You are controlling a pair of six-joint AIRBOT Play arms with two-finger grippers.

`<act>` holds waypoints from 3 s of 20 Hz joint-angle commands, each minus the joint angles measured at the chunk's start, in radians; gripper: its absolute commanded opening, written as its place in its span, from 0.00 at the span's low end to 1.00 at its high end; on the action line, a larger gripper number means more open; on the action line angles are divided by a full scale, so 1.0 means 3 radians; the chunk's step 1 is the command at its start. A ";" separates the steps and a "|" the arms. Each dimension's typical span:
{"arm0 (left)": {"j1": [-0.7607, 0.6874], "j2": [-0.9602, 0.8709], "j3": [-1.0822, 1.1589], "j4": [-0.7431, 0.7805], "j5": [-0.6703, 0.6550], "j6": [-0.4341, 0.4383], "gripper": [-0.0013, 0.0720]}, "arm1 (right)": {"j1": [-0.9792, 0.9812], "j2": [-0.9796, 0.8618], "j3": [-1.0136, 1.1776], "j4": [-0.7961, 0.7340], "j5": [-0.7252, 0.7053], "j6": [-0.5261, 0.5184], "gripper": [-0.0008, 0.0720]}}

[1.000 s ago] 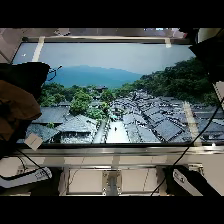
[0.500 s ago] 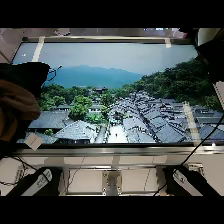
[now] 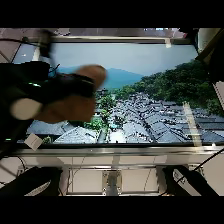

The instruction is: Fold the clothes and pants, and hang the long-sleeved shirts on hangers.

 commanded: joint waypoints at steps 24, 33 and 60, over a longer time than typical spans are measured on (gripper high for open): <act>0.1399 -0.1750 0.0069 -0.0580 -0.0345 0.0459 0.98 | 0.2200 -0.1283 -0.2553 0.0946 -0.1654 -0.0125 0.64; 0.1284 -0.2031 0.0070 -0.1283 -0.0286 0.0908 0.98 | 0.3044 -0.2225 -0.2389 0.0730 -0.2040 -0.0387 0.88; 0.1985 -0.1138 0.0072 0.0268 -0.1330 0.1016 0.05 | 0.2552 -0.2031 -0.1376 -0.0594 -0.0214 -0.0713 0.03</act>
